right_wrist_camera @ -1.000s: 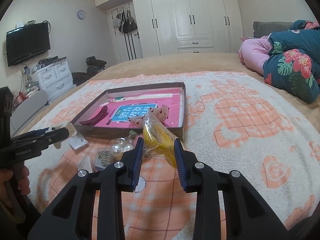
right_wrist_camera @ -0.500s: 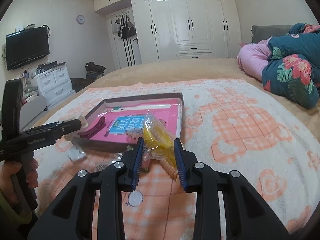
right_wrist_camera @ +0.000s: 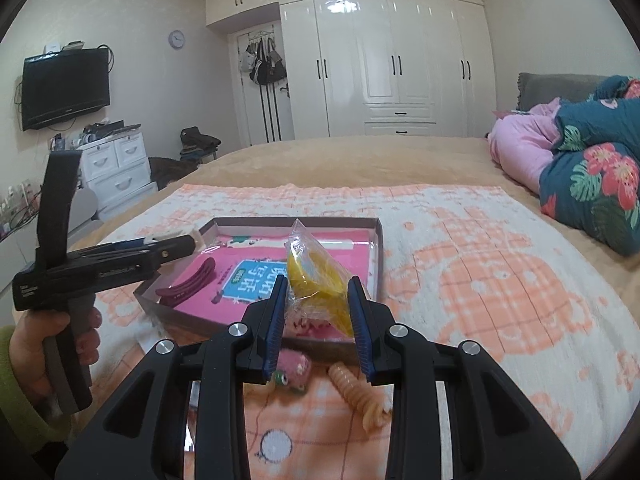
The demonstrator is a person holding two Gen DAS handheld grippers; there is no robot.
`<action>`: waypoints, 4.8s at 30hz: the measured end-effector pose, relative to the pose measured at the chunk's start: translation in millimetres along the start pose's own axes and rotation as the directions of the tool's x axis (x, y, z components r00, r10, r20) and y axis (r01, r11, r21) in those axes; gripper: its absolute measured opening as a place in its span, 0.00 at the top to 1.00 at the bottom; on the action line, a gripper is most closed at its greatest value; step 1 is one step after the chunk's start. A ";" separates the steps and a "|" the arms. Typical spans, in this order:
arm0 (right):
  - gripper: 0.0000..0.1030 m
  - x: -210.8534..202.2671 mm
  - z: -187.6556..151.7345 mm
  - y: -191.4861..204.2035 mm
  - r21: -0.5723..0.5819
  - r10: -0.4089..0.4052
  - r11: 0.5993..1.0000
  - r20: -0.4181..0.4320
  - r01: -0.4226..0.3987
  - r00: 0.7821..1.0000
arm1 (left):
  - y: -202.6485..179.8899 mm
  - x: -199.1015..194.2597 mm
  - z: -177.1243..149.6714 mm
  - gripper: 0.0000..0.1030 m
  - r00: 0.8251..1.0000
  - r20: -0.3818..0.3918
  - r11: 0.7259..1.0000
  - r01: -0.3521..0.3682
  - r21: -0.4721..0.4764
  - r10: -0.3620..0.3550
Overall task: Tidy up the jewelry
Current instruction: 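Carry claw clip to pink box with left tool while right tool carries yellow bag, then open left tool dropping claw clip in box while right tool releases yellow bag, then withdraw both open tools from the pink box, then move left tool toward clear plastic packet while right tool approaches pink pompom keychain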
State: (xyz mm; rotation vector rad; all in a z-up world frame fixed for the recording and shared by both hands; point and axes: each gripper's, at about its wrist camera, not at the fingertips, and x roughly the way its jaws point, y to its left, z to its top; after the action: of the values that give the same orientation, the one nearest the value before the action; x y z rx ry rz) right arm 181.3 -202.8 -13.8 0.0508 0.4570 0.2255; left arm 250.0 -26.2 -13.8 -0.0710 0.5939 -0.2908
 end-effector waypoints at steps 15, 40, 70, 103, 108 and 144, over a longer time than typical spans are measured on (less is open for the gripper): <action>0.72 62.4 24.9 3.6 -0.035 -0.006 0.999 -0.026 0.005 1.000 | 5.5 38.9 -13.1 0.42 0.996 -0.089 1.000 0.001 0.009 -0.001; 0.69 149.6 16.5 -1.9 -0.024 0.011 1.000 -0.201 -0.016 0.979 | 9.3 53.9 -24.4 0.42 0.990 -0.140 1.000 -0.008 0.005 0.009; 0.30 71.5 27.8 -14.0 -0.010 -0.022 1.000 -0.038 0.022 0.999 | 15.3 11.9 -10.6 0.15 0.999 -0.036 0.998 -0.041 -0.037 0.039; 0.27 -10.3 1.5 -1.0 -0.089 -0.039 0.995 0.023 0.041 0.999 | -2.8 -75.6 -21.7 0.11 0.991 0.117 0.998 -0.056 -0.030 0.059; 0.27 -14.9 -8.8 0.8 -0.109 -0.046 0.993 0.002 0.046 0.999 | -6.9 -81.7 -31.4 0.11 0.993 0.109 0.998 -0.054 -0.012 0.055; 0.27 -35.9 -42.5 4.7 -0.190 -0.100 0.978 -0.044 0.090 0.994 | -47.5 -86.5 -89.7 0.11 1.000 -0.002 0.987 0.017 0.162 -0.017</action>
State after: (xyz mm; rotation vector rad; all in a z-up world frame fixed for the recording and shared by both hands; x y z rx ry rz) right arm 130.1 -206.4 -36.0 -0.1615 0.4888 0.1753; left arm 119.5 -45.1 -34.2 0.0804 0.5682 -0.3547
